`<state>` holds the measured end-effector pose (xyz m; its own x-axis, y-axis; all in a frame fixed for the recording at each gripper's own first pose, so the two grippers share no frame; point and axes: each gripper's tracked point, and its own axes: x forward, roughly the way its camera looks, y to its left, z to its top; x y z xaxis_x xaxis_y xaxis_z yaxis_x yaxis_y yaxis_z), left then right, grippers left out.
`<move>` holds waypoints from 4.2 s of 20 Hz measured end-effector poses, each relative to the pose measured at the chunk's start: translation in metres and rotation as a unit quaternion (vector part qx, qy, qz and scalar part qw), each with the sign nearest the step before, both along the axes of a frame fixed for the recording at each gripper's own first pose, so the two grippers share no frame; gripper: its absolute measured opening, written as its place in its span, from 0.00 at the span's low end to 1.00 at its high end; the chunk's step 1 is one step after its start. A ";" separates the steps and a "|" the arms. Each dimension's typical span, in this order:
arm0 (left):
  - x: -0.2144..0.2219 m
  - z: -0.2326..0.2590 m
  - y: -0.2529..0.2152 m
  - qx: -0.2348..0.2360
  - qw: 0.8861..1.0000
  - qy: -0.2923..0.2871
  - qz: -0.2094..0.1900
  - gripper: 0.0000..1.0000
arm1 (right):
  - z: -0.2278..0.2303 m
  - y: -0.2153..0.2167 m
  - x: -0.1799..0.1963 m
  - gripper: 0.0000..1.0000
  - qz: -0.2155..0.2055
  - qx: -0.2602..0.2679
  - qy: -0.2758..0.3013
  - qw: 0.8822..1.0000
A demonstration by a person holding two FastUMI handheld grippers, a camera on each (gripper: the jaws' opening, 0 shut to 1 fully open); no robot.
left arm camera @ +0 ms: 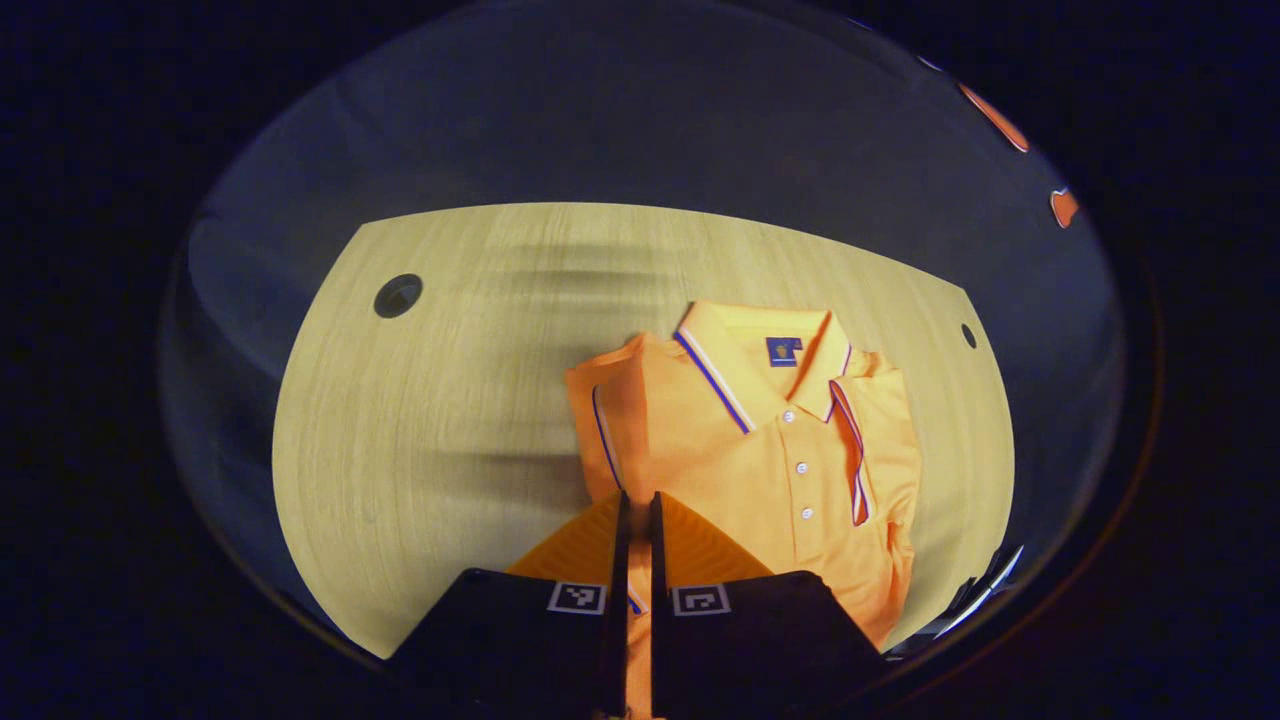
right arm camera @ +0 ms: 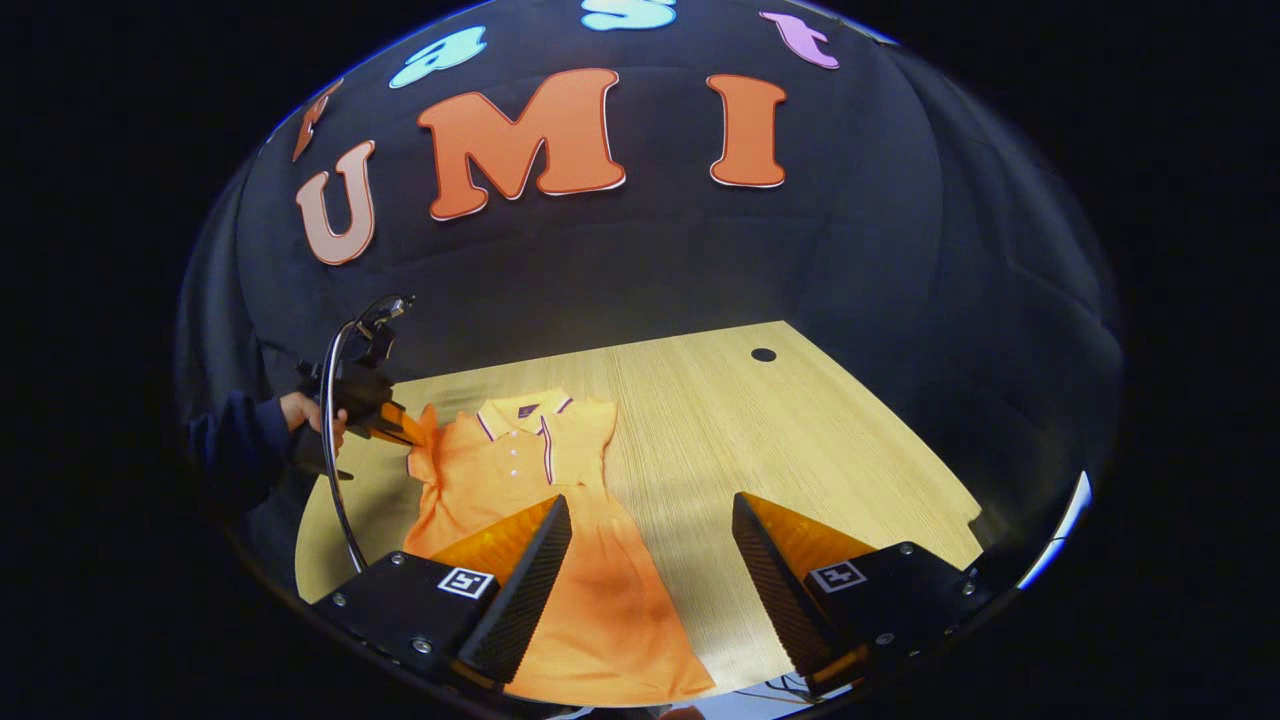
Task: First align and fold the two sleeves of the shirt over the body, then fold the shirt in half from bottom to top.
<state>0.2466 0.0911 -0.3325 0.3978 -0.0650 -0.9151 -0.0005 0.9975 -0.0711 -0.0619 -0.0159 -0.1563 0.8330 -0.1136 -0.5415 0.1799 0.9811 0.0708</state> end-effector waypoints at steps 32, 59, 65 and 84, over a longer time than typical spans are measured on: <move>-0.179 0.039 -0.051 -0.022 0.996 -0.088 0.004 0.96 | -0.085 0.000 -0.042 0.99 0.153 0.027 0.101 0.983; -0.395 -0.065 -0.011 0.037 0.999 0.010 0.012 0.96 | -0.203 0.027 -0.138 0.98 0.238 0.020 0.253 0.938; -0.399 -0.069 -0.008 0.076 0.993 -0.084 -0.030 0.92 | -0.208 0.022 -0.137 0.94 0.233 -0.025 0.196 0.952; -0.373 -0.077 -0.056 0.039 0.977 -0.206 -0.046 0.05 | -0.212 0.036 -0.117 0.06 0.182 0.025 0.138 0.973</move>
